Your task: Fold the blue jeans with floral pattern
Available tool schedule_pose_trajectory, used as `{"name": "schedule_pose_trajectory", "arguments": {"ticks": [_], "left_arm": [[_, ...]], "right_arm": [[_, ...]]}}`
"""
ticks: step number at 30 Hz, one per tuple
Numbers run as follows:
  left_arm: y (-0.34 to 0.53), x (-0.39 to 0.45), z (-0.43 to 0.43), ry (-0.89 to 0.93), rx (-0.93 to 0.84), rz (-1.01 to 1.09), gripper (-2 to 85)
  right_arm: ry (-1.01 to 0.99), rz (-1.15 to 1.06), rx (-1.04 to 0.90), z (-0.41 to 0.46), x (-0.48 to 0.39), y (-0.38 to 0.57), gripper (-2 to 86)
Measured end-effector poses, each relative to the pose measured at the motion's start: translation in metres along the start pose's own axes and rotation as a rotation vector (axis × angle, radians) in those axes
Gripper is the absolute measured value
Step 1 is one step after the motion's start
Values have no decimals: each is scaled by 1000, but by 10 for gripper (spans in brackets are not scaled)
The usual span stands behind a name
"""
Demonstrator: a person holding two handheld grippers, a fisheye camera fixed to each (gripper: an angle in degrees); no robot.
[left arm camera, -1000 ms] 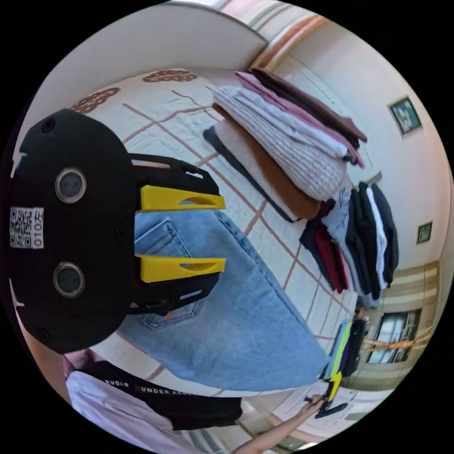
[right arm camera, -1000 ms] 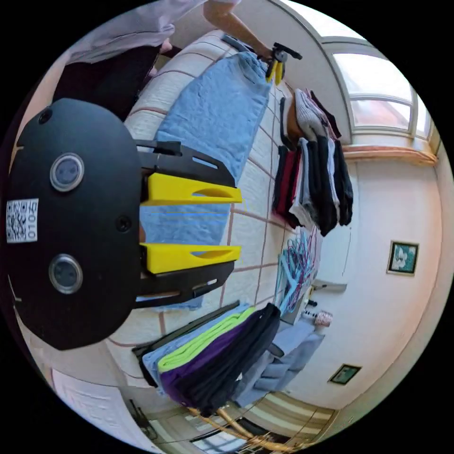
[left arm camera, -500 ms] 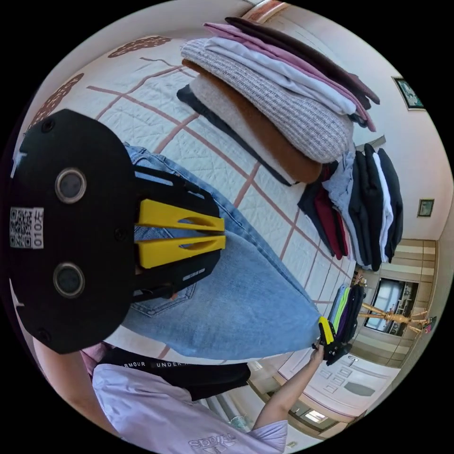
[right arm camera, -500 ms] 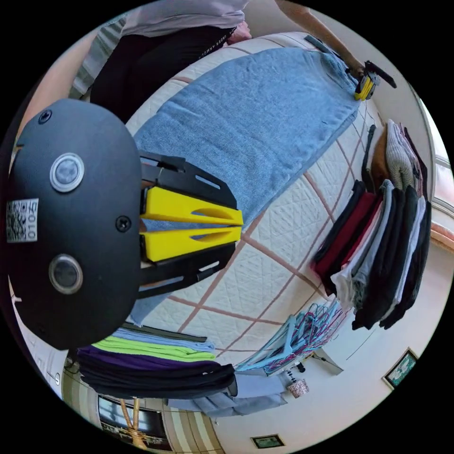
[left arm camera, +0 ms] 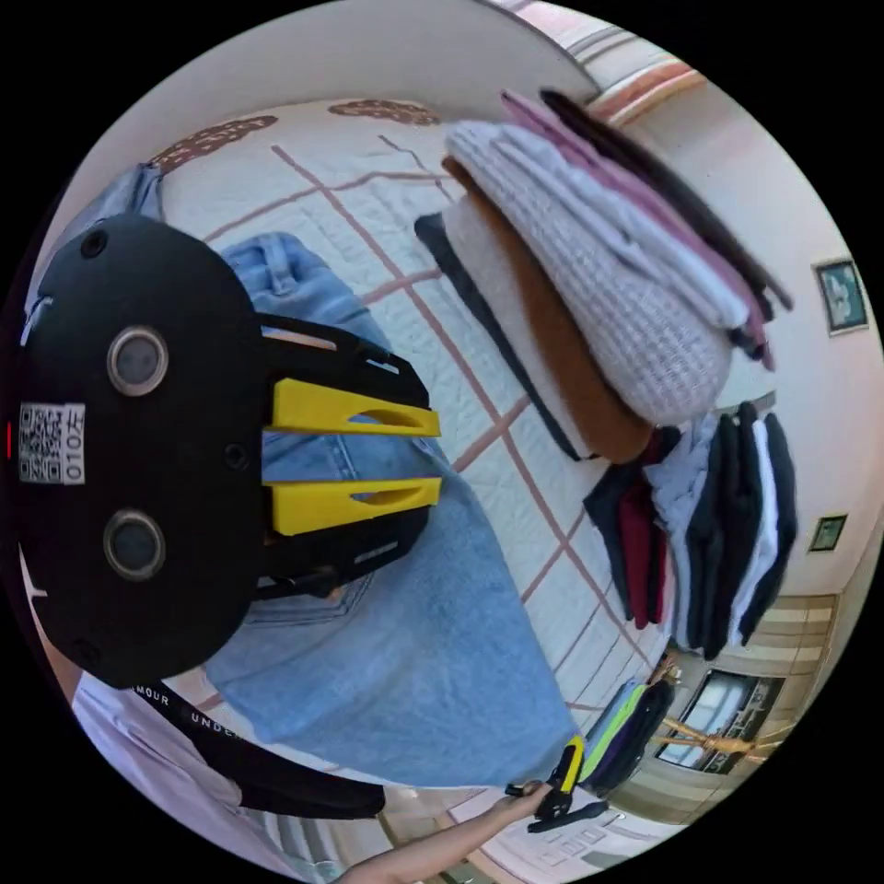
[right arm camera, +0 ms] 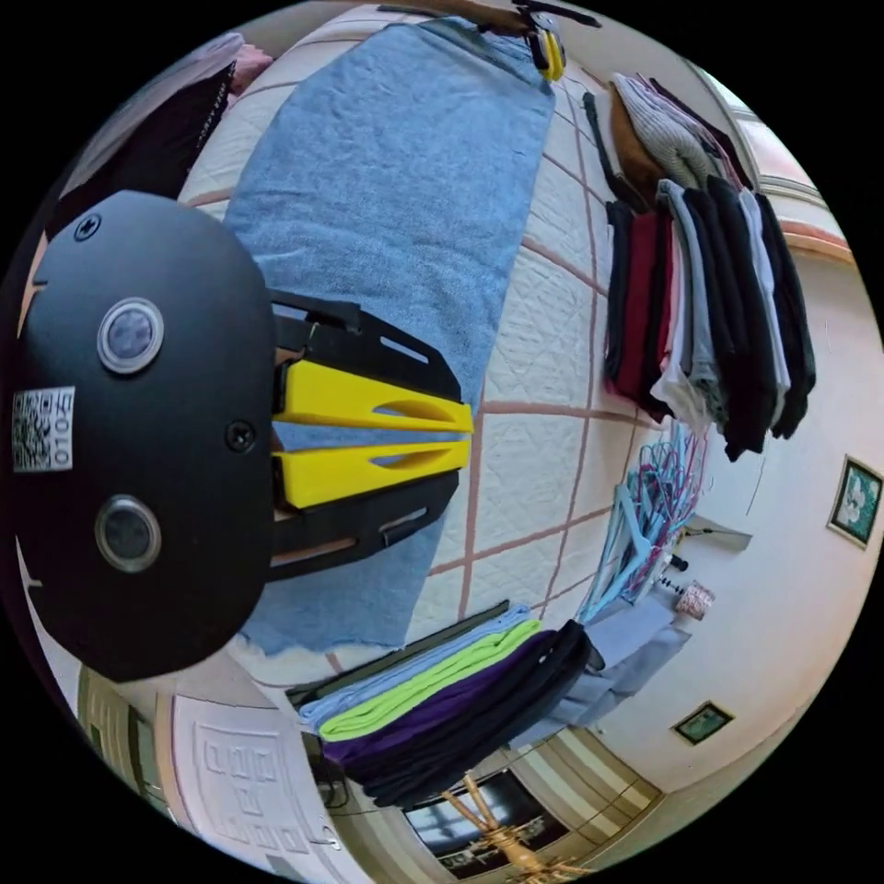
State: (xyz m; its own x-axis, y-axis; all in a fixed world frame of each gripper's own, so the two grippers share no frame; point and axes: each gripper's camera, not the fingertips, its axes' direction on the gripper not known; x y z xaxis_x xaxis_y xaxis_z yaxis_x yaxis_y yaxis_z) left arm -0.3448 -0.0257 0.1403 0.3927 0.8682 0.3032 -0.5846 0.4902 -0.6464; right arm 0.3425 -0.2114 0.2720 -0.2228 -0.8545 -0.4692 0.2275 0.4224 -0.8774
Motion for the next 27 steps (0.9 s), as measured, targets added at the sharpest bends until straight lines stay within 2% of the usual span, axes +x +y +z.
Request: {"name": "schedule_pose_trajectory", "arguments": {"ticks": [1,4,9,14,17,19,24,27], "left_arm": [[22,-2,-46,-20,122,-33,54],[89,-9,-135,-59,268,-169,55],[190,2,-166,-42,183,-268,56],[232,32,-145,154,182,-261,58],[205,42,-113,267,98,-168,70],[169,76,-111,314,85,59,85],[133,180,-97,60,63,516,109],[117,212,-63,53,22,669,110]], "right_arm": [[-4,29,58,-18,-3,13,28],[-115,-5,110,-54,-27,46,34],[-328,-195,113,-88,-103,99,43],[-781,-346,81,-100,-172,131,64],[-782,-417,-30,-83,-210,130,72],[-756,-405,-45,-77,-221,125,76],[-742,-339,-91,-62,-232,111,83],[-695,-276,-93,-60,-234,106,84]]}}
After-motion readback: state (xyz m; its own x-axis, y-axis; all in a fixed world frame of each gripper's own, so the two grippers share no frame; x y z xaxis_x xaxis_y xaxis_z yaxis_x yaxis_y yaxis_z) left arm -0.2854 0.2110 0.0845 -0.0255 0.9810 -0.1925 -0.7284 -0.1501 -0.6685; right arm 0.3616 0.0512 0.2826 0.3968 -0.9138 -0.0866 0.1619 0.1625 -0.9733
